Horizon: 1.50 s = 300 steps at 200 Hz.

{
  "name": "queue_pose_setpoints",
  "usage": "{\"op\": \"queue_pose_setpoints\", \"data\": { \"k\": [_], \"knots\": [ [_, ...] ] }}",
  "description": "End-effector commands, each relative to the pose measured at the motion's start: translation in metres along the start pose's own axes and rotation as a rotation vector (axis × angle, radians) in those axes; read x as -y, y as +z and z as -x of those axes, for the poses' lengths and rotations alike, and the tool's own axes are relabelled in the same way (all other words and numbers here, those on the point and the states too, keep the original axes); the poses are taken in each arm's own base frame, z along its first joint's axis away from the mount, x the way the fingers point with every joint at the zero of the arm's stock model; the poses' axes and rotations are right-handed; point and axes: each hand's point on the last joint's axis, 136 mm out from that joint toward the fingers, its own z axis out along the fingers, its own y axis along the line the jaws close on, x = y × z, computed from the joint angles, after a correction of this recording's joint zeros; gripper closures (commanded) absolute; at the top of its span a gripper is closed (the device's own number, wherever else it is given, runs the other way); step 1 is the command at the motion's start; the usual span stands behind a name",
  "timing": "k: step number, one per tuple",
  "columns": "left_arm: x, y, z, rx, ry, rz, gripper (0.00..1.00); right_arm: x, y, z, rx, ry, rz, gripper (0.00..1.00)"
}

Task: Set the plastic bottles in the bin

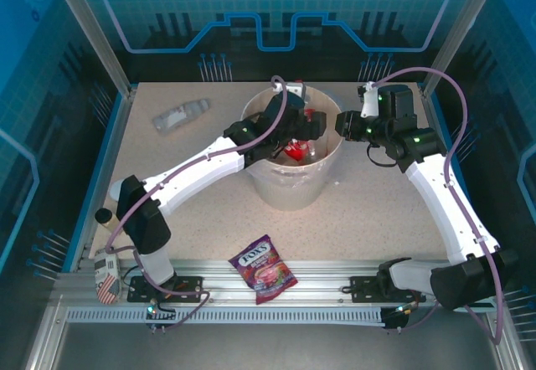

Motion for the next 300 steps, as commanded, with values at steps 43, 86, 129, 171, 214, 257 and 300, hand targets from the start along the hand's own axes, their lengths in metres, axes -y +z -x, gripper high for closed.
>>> {"op": "queue_pose_setpoints", "data": {
  "k": [43,86,129,171,214,257,300],
  "knots": [
    [-0.003,-0.068,0.082,0.149,0.094,-0.012,0.05,-0.011,0.000,-0.005,-0.022,-0.040,0.031,0.72],
    [-0.048,-0.083,0.095,0.158,0.039,0.049,0.12,-0.014,-0.001,-0.003,-0.017,-0.040,0.040,0.72],
    [-0.146,-0.096,0.110,0.154,-0.054,0.218,0.11,-0.016,-0.004,0.000,-0.011,-0.043,0.044,0.72],
    [-0.267,-0.092,0.108,0.096,-0.151,0.406,0.06,-0.014,-0.006,-0.002,-0.010,-0.048,0.038,0.72],
    [-0.365,-0.048,0.091,-0.001,-0.279,0.432,0.01,-0.012,-0.008,-0.004,-0.012,-0.048,0.030,0.72],
    [-0.429,0.022,0.056,-0.156,-0.342,0.367,0.01,-0.012,-0.007,-0.005,-0.022,-0.046,0.029,0.72],
    [-0.468,0.055,0.025,-0.261,-0.225,0.472,0.01,-0.010,-0.010,-0.006,-0.019,-0.047,0.016,0.72]
  ]
}}
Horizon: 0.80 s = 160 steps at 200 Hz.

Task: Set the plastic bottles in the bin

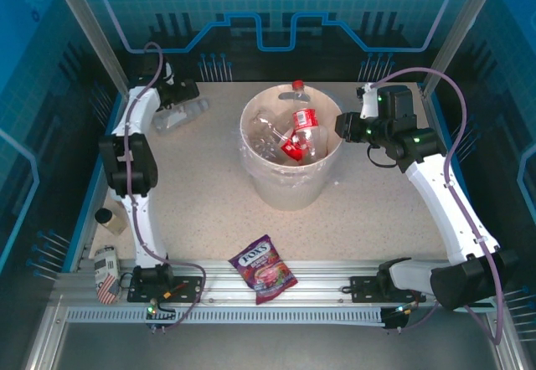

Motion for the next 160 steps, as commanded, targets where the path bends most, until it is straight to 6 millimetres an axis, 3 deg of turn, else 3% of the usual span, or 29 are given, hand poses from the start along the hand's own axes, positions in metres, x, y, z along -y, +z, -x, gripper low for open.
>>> {"op": "queue_pose_setpoints", "data": {
  "k": [1,39,85,126,160],
  "knots": [
    [0.000,-0.003,0.009,0.009,0.104,0.029,0.01,-0.011,-0.010,-0.002,-0.003,-0.027,0.021,0.72],
    [-0.024,0.028,-0.014,-0.117,0.157,0.128,0.01,-0.012,-0.007,-0.001,-0.005,-0.022,0.027,0.72],
    [-0.035,0.042,-0.040,-0.206,0.219,0.149,0.01,-0.012,-0.006,-0.002,-0.009,-0.021,0.027,0.72],
    [-0.025,0.031,-0.068,-0.328,0.209,0.096,0.01,-0.013,-0.006,-0.002,-0.004,-0.018,0.035,0.72],
    [-0.005,0.012,-0.091,-0.394,0.215,0.025,0.01,-0.014,-0.007,-0.001,-0.002,-0.020,0.036,0.72]
  ]
}}
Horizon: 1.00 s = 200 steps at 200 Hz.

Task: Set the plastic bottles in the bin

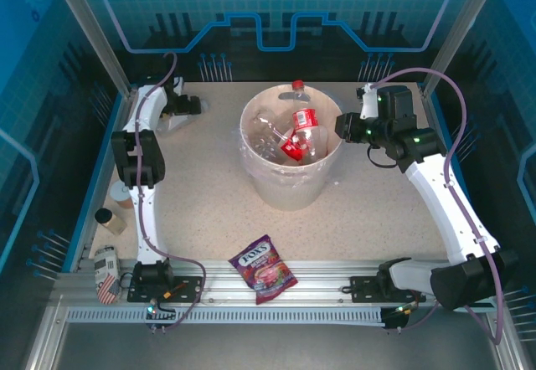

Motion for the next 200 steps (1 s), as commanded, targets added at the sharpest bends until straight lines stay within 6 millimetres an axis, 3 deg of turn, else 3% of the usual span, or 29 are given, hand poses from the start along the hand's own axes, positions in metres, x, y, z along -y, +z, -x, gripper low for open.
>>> {"op": "queue_pose_setpoints", "data": {
  "k": [1,38,58,78,100,124,200],
  "knots": [
    [0.028,-0.013,-0.050,-0.177,0.017,-0.095,0.01,-0.014,-0.007,0.000,0.004,-0.021,0.036,0.72],
    [0.056,-0.045,-0.059,-0.172,0.028,-0.164,0.01,-0.014,-0.007,0.002,0.004,-0.024,0.036,0.72],
    [0.066,-0.076,-0.045,-0.059,0.098,-0.138,0.01,-0.015,-0.007,0.002,0.004,-0.023,0.036,0.72],
    [0.063,-0.088,-0.031,0.034,0.167,-0.080,0.01,-0.014,-0.007,0.002,0.003,-0.023,0.036,0.71],
    [0.055,-0.076,-0.024,0.030,0.247,-0.021,0.01,-0.015,-0.008,0.003,0.007,-0.026,0.034,0.71],
    [0.042,-0.050,-0.020,0.004,0.337,0.035,0.01,-0.015,-0.011,0.004,0.013,-0.026,0.031,0.71],
    [0.043,0.023,-0.041,-0.138,0.344,-0.020,0.01,-0.016,-0.016,0.001,0.019,-0.027,0.024,0.71]
  ]
}}
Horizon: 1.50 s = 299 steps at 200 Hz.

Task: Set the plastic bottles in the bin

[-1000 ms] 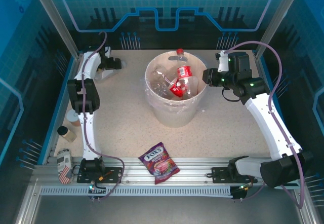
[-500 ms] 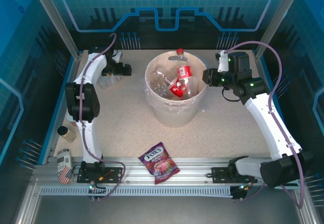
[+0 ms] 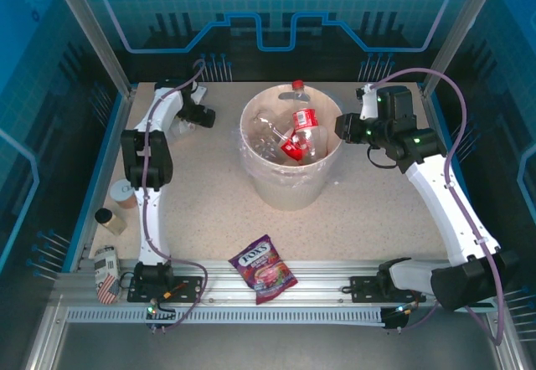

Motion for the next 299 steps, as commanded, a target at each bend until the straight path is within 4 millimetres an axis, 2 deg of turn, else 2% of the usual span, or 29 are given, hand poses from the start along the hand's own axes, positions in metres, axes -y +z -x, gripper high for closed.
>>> {"op": "queue_pose_setpoints", "data": {
  "k": [1,33,60,146,186,212,237,249,268,299],
  "knots": [
    [0.008,0.019,-0.018,-0.085,-0.014,-0.057,0.01,-0.014,-0.014,0.002,0.019,-0.023,0.027,0.71],
    [0.013,0.023,-0.028,-0.129,-0.070,-0.084,0.01,-0.013,-0.011,-0.002,0.007,-0.025,0.027,0.71],
    [0.012,0.020,-0.030,-0.137,-0.100,-0.075,0.01,-0.014,-0.011,-0.002,0.009,-0.028,0.035,0.71],
    [0.007,0.002,-0.020,-0.088,-0.188,-0.050,0.34,-0.016,-0.013,-0.001,0.015,-0.031,0.043,0.71],
    [0.004,-0.027,-0.010,-0.021,-0.225,-0.033,0.37,-0.018,-0.017,0.003,0.025,-0.039,0.042,0.71],
    [-0.008,-0.069,0.006,0.076,-0.275,0.012,0.37,-0.020,-0.018,0.004,0.029,-0.039,0.053,0.71],
    [-0.010,-0.129,0.025,0.242,-0.358,0.007,0.39,-0.021,-0.015,0.003,0.023,-0.035,0.064,0.71],
    [-0.009,-0.164,0.031,0.337,-0.420,-0.018,0.42,-0.021,-0.014,0.002,0.024,-0.033,0.066,0.71],
    [0.004,-0.223,0.038,0.503,-0.488,-0.100,0.47,-0.021,-0.014,0.002,0.026,-0.034,0.065,0.71],
    [0.052,-0.330,0.038,0.809,-0.534,-0.292,0.54,-0.020,-0.012,0.003,0.027,-0.033,0.063,0.71]
  ]
}}
